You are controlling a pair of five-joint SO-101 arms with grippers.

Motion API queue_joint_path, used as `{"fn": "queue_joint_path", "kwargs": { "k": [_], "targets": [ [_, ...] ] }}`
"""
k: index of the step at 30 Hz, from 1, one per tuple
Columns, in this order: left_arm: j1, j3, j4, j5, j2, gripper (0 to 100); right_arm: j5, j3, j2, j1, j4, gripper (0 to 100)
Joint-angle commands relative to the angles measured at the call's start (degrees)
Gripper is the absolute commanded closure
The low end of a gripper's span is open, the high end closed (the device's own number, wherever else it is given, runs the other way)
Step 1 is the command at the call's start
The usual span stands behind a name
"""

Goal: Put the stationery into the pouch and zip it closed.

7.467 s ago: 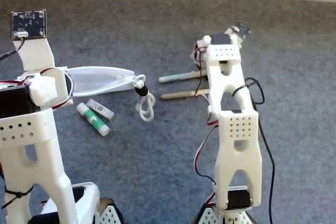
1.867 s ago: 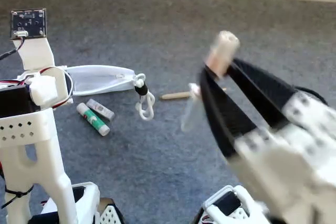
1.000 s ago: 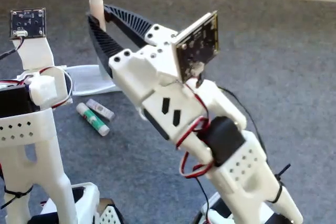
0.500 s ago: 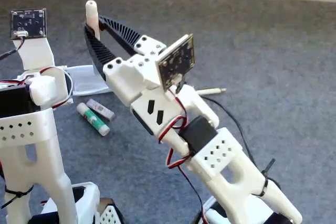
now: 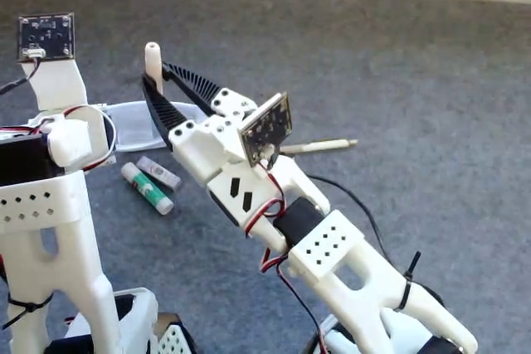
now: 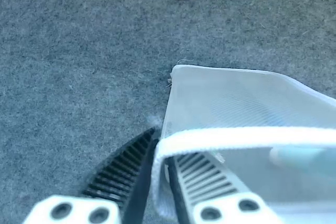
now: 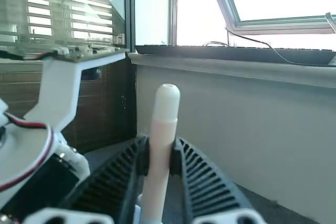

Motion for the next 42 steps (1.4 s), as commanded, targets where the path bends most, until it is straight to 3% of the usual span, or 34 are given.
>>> {"fn": "queue_joint_path", "kwargs": {
  "k": [1,8,14,24,35,42],
  "targets": [
    [-0.31,0.40,-0.44,0.26,0.75,99,0.53,0.31,-0.66,-0.48,-1.45,99.4],
    [-0.31,0.40,-0.44,0.26,0.75,99,0.53,1.80,-0.57,-0.40,-1.27,98.3],
    [-0.31,0.40,-0.44,0.26,0.75,99,0.53,1.45,-0.92,-0.48,7.96,82.9],
    [-0.31,0.48,-0.44,0.26,0.75,99,0.44,-1.98,-5.85,-0.13,9.98,82.1],
    [-0.31,0.48,-0.44,0.26,0.75,99,0.09,-10.07,-14.81,-0.04,32.57,82.1],
    [-0.48,0.48,-0.44,0.26,0.75,99,0.09,-12.44,-15.69,2.15,41.54,82.1]
  ]
}}
